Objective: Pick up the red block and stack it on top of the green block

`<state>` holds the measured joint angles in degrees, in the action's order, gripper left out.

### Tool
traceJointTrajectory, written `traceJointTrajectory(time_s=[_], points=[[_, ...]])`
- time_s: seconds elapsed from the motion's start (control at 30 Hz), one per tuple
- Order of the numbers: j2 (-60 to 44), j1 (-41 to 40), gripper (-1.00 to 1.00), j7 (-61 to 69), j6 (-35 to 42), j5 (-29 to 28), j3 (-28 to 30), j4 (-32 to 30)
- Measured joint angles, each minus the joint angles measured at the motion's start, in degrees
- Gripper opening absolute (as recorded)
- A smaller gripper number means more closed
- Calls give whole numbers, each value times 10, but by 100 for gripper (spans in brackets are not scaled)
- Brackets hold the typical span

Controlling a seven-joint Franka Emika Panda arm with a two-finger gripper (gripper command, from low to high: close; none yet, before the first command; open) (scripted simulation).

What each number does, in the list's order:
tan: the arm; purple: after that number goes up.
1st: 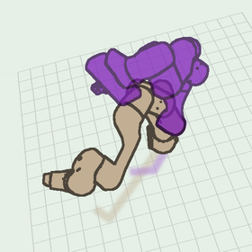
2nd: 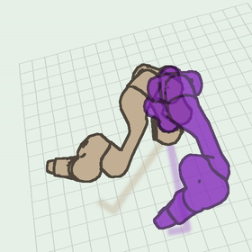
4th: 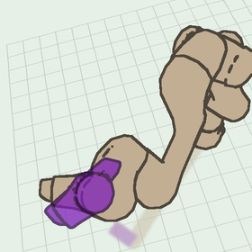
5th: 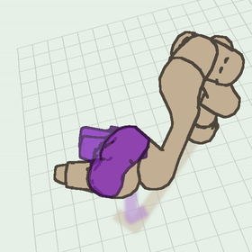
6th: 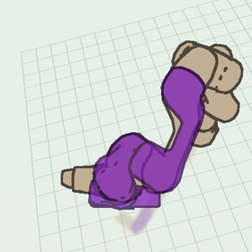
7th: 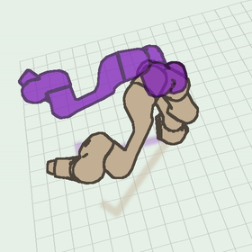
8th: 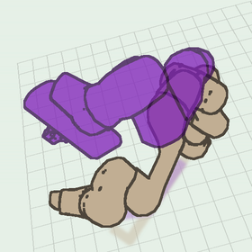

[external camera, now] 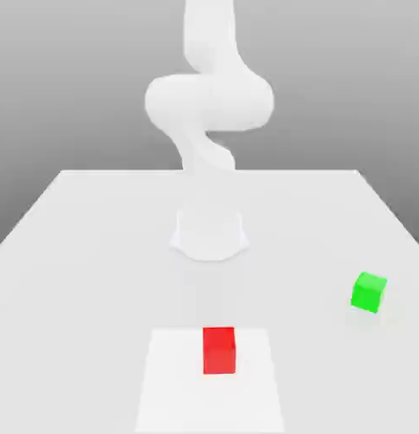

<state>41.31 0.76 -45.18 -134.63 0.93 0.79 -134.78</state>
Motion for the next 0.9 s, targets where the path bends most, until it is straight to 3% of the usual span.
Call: traceJointTrajectory(time_s=[0.37, 0.6, 0.83, 0.87, 0.9], points=[[-237, 29, 0, 23, -145, 33, 13, -148], [-385, 29, 0, 0, -239, 3, 6, -242], [-528, 27, 0, -1, -357, 0, 2, -239], [-544, 25, -100, 0, -370, 1, 0, -237], [-544, 25, -100, 0, -370, 1, 0, -237]])
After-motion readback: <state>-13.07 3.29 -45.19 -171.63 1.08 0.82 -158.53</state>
